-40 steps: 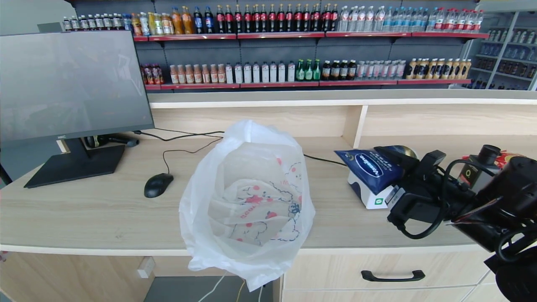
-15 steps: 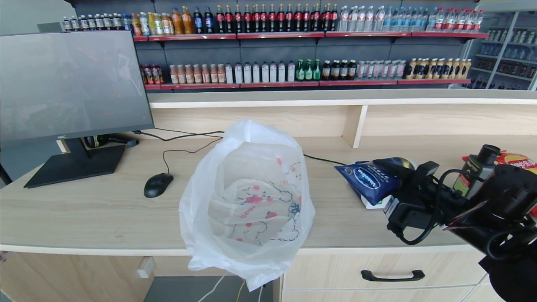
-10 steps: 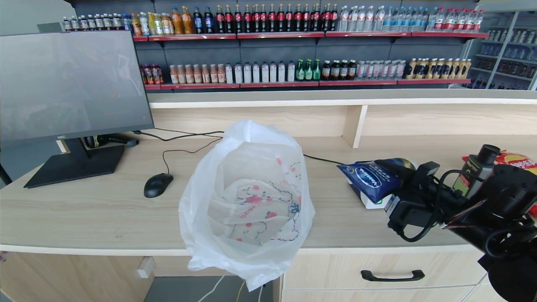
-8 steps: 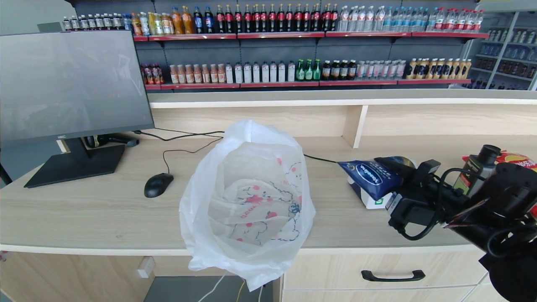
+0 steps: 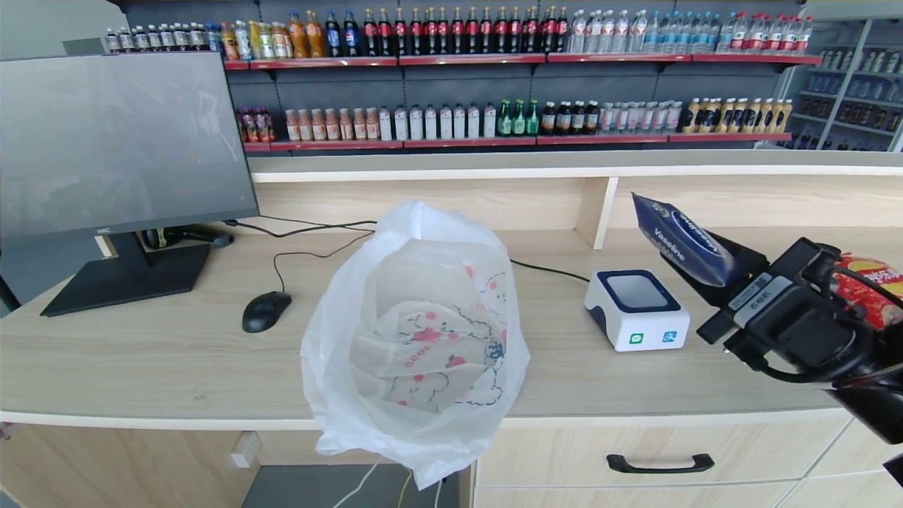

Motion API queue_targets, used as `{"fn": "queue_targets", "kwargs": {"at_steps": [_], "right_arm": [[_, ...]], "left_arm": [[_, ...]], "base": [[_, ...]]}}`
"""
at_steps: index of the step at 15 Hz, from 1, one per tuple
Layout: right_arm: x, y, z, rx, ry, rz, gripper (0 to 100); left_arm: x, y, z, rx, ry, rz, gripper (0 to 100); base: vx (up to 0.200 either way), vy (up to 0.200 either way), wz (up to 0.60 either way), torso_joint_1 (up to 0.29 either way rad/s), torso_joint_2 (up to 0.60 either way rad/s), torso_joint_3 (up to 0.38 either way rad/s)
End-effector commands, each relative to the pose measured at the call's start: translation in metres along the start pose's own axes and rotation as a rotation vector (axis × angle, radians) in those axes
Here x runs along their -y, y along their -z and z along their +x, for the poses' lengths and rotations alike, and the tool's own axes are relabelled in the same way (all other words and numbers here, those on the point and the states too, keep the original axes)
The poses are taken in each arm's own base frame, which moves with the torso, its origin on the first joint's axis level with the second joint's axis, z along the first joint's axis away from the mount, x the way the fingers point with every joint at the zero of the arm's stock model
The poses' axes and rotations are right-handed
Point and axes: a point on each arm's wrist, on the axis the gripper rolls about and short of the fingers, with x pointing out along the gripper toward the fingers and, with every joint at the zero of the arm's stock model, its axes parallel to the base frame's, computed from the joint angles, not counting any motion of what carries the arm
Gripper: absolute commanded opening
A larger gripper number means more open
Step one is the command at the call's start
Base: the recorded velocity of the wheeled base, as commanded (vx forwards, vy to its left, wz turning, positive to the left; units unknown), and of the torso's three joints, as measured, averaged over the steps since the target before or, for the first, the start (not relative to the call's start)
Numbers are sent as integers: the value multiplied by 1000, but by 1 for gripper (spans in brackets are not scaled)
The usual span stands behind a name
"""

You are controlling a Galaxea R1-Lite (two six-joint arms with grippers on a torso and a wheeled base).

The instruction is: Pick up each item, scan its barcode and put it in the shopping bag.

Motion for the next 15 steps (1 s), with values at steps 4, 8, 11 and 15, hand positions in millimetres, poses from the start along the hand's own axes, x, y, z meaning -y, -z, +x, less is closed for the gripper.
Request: {"fn": "queue_targets", "kwargs": {"at_steps": [4, 8, 11, 15], "right_arm": [[13, -37, -32, 39, 94, 140, 0], [9, -57, -48, -1, 152, 427, 0], [16, -66, -55, 9, 180, 546, 0], [27, -63, -71, -88, 144, 760, 0]], "left_arm": [[0, 0, 0, 0, 0, 0, 100], [0, 0, 0, 0, 0, 0, 100], [0, 0, 0, 0, 0, 0, 100], [0, 0, 0, 0, 0, 0, 100]], "base": [[0, 0, 0, 0, 0, 0], [0, 0, 0, 0, 0, 0], [0, 0, 0, 0, 0, 0], [0, 0, 0, 0, 0, 0]]}}
